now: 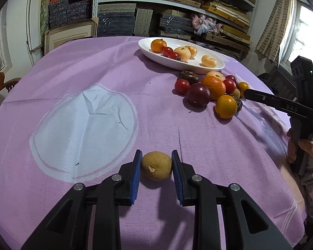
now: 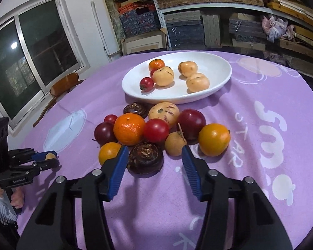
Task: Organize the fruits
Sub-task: 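Grasp a small tan fruit with the left tool while the right tool approaches a small brown fruit, then close the right tool on the small brown pear-shaped fruit, then carry both held fruits over the white plate and open both tools, then move both open tools back over the fruit pile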
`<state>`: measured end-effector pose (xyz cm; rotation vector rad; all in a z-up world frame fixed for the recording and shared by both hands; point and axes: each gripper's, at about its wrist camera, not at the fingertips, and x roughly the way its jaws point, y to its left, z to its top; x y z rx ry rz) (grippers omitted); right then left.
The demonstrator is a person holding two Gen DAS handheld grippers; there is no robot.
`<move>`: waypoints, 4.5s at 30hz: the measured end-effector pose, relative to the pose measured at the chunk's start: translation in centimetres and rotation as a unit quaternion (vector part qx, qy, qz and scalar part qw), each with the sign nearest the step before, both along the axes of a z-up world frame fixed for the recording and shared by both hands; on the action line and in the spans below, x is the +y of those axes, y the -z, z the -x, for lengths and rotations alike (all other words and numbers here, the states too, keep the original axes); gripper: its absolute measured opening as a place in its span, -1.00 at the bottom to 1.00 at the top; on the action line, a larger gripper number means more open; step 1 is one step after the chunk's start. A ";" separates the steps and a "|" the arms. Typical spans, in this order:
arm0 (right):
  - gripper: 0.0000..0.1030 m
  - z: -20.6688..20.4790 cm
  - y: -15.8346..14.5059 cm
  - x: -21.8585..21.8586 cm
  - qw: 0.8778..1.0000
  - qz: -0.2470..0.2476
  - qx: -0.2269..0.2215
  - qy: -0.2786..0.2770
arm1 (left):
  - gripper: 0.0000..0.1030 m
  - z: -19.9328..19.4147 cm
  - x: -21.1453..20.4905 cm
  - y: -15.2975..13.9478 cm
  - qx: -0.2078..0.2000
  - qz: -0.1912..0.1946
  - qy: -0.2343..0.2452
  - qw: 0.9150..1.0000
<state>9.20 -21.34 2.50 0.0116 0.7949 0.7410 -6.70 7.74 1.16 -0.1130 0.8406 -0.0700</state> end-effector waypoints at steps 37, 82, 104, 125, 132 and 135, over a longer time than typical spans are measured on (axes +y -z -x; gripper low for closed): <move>-0.49 2.3 -1.3 2.2 0.992 0.080 -0.094 0.024 | -0.44 0.6 -0.3 -1.5 -0.033 0.012 0.005 0.999; -0.16 -10.8 -2.0 10.2 0.990 0.135 -0.048 0.002 | -0.20 -24.5 -1.9 -3.7 0.004 -0.025 -0.038 0.999; 0.92 3.5 -2.0 -5.0 0.984 -0.021 -0.075 0.158 | 0.88 -6.8 -4.8 -3.2 -0.079 -0.131 -0.034 0.988; 0.92 2.7 -1.4 -6.4 0.983 -0.033 -0.044 0.173 | 0.83 -9.0 -6.7 -1.6 -0.038 -0.062 0.026 0.997; 0.92 2.7 -1.3 -6.0 0.986 -0.030 -0.041 0.160 | 0.76 -10.7 -6.1 -1.3 -0.022 -0.030 0.032 0.999; 0.92 2.7 -1.3 -5.7 0.987 -0.027 -0.041 0.155 | 0.73 -11.0 -6.3 -1.1 -0.021 -0.040 0.031 0.998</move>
